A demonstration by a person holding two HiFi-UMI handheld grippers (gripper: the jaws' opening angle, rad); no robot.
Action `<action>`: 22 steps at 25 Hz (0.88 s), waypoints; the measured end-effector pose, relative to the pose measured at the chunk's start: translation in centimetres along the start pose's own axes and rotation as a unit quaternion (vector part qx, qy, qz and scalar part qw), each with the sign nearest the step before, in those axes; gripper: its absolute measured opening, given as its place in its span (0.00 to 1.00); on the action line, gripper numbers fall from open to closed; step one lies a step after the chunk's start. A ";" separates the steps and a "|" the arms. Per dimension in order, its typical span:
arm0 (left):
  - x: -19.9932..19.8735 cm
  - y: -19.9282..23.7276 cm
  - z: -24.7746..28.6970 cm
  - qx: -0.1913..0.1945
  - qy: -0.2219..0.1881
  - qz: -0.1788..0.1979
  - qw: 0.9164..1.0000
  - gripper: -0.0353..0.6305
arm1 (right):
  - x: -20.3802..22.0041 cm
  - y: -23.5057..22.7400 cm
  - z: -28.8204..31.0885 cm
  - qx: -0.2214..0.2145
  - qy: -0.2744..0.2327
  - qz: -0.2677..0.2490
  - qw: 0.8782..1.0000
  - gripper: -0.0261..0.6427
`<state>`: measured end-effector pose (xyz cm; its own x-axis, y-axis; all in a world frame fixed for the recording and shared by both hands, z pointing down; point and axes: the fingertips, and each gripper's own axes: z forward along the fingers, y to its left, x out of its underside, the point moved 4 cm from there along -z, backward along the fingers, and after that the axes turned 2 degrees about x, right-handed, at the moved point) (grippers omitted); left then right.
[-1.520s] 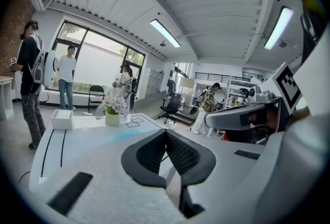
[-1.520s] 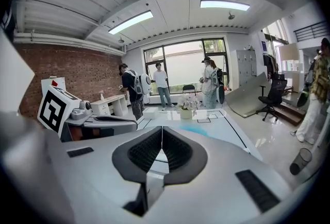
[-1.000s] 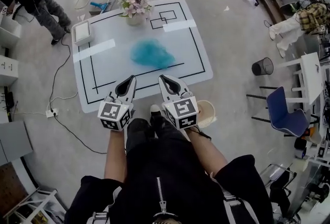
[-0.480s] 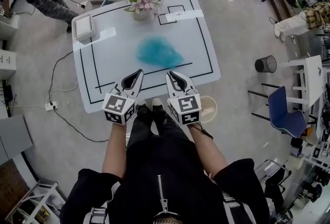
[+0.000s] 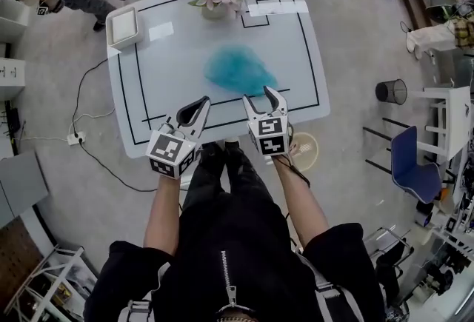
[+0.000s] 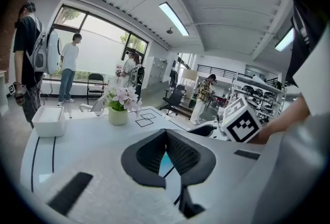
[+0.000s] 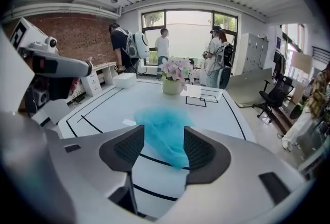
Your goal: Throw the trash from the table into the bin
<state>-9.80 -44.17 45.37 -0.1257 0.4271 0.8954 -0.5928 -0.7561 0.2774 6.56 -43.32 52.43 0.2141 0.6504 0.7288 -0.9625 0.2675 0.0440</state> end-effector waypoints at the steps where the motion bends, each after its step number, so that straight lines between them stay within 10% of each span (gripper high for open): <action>1: 0.1 0.4 -0.2 -0.003 0.001 0.000 1.000 0.06 | 0.4 -0.2 0.8 0.001 0.008 -0.004 1.000 0.37; 22: 2.8 3.9 -3.4 -0.048 0.019 -0.034 0.998 0.06 | 5.5 -1.1 10.2 0.004 0.144 0.001 0.990 0.38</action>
<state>-15.19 -44.21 47.72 -0.1111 0.4952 0.8617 -0.6742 -0.6745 0.3007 7.08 -47.30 63.38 0.2491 0.8270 0.5040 -0.9642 0.2607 0.0486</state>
